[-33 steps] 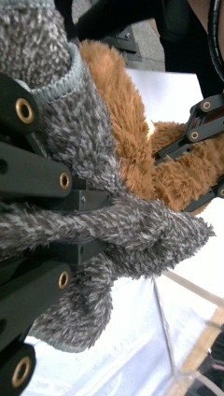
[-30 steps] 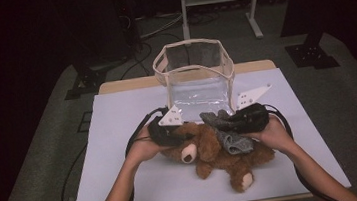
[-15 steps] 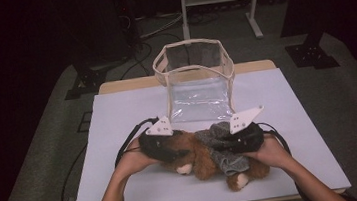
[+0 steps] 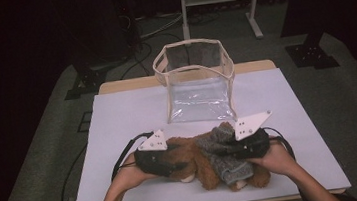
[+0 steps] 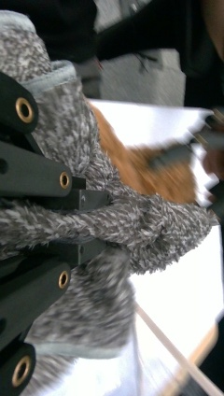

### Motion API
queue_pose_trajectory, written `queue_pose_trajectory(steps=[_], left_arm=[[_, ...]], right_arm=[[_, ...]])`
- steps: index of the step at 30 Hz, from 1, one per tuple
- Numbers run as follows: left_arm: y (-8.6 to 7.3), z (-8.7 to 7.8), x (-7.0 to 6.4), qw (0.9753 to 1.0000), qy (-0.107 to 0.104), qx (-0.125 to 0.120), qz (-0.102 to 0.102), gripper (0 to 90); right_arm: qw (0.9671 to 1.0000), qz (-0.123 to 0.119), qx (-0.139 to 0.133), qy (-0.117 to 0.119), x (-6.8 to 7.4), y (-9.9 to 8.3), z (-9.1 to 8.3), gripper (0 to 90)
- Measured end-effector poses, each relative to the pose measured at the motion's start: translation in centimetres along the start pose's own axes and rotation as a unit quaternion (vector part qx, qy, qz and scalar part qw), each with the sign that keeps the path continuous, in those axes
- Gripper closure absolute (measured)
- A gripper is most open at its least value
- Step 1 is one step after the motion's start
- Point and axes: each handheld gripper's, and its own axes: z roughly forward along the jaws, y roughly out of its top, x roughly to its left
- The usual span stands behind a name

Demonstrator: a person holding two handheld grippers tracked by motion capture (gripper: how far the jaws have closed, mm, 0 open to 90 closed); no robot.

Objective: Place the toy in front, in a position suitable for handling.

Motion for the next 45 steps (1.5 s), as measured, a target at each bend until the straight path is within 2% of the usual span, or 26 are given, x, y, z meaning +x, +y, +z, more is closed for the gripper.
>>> queue_pose_trajectory(steps=[1, 2, 4, 7, 8, 9, 10, 12, 14, 17, 20, 22, 23, 24, 25, 30, 33, 39, 40, 43, 44, 45], left_arm=[[0.0, 0.0, 0.0, 1.0000, 0.000, 0.000, 0.000, 41.0], [0.0, -0.1, -0.5, 1.0000, 0.002, 0.004, 0.008, 41.0], [0.0, -0.2, -0.9, 0.9998, 0.004, 0.010, 0.016, 40.9], [0.0, -0.4, -1.2, 0.9998, 0.006, 0.008, 0.017, 40.0], [0.2, -0.8, -1.0, 0.9999, -0.004, 0.000, 0.014, 39.4], [0.2, -0.8, -1.0, 0.9999, -0.004, 0.000, 0.014, 39.0], [0.6, -1.4, -0.7, 0.9998, -0.010, -0.011, 0.012, 38.0], [1.2, -1.9, -0.6, 0.9999, 0.003, -0.012, 0.012, 35.4], [1.4, -1.9, -0.4, 0.9999, 0.008, -0.009, 0.010, 32.1], [1.0, -1.2, 0.3, 0.9999, -0.002, 0.007, -0.007, 26.7], [0.5, -0.5, 0.9, 0.9996, -0.010, 0.002, -0.026, 21.2], [0.1, -0.1, 1.2, 0.9991, -0.017, 0.000, -0.038, 20.5], [0.1, -0.1, 1.2, 0.9991, -0.017, 0.000, -0.038, 20.7], [-0.2, 0.5, 1.4, 0.9985, -0.025, 0.004, -0.048, 21.2], [-0.3, 0.7, 1.4, 0.9986, -0.024, 0.007, -0.047, 22.4], [-0.5, 1.2, 1.4, 0.9984, -0.028, 0.016, -0.046, 30.0], [-0.6, 1.1, 1.0, 0.9988, -0.029, 0.015, -0.035, 34.3], [-0.9, 0.9, 0.6, 0.9992, -0.022, 0.005, -0.032, 34.8], [-0.9, 0.8, 0.6, 0.9994, -0.018, 0.004, -0.030, 34.6], [-0.8, 0.7, 0.6, 0.9996, -0.013, 0.003, -0.024, 34.1], [-0.6, 0.6, 0.5, 0.9998, -0.011, 0.004, -0.018, 33.5], [-0.5, 0.5, 0.5, 0.9998, -0.011, 0.005, -0.018, 33.4]], right_arm=[[1.0000, 0.000, 0.000, 0.000, 0.0, 0.0, 0.0, 79.9], [0.9999, 0.008, -0.010, -0.005, -1.1, 0.7, 0.0, 79.8], [0.9998, 0.017, -0.009, -0.004, -1.8, 0.8, 0.4, 79.8], [0.9997, 0.022, 0.002, 0.006, -1.9, 0.3, 1.2, 79.7], [0.9997, 0.024, 0.005, 0.007, -1.4, -0.4, 1.5, 79.9], [0.9997, 0.024, 0.005, 0.007, -1.4, -0.4, 1.5, 79.9], [0.9997, 0.023, 0.001, 0.006, -0.7, -1.0, 1.4, 80.1], [0.9999, 0.017, 0.000, 0.004, 0.0, -1.6, 1.2, 80.2], [0.9998, 0.017, -0.004, 0.007, 0.5, -2.1, 0.8, 80.2], [0.9998, 0.018, -0.007, 0.007, 0.8, -2.3, 0.6, 80.2], [0.9998, 0.020, -0.007, 0.006, 0.8, -2.4, 0.7, 80.2], [0.9998, 0.018, -0.006, 0.006, 0.7, -2.3, 0.7, 80.2], [0.9998, 0.015, -0.006, 0.005, 0.6, -2.3, 0.7, 80.2], [0.9999, 0.016, -0.005, 0.006, 0.6, -2.1, 0.7, 80.0], [0.9999, 0.013, -0.006, 0.006, 0.6, -2.1, 0.6, 79.9], [0.9995, 0.028, -0.011, 0.002, 0.0, -1.8, -1.3, 79.3], [0.9994, 0.035, -0.002, -0.004, 0.0, -2.4, -2.4, 79.3], [0.9988, 0.047, 0.003, -0.008, 0.7, -4.0, -4.1, 79.1], [0.9983, 0.058, 0.005, -0.010, 1.3, -5.1, -4.7, 79.0], [0.9978, 0.064, 0.009, -0.014, 1.8, -6.2, -5.0, 79.0], [0.9968, 0.078, 0.002, -0.013, 2.3, -7.3, -5.0, 79.0], [0.9966, 0.081, -0.001, -0.013, 2.4, -7.6, -4.9, 79.0]])
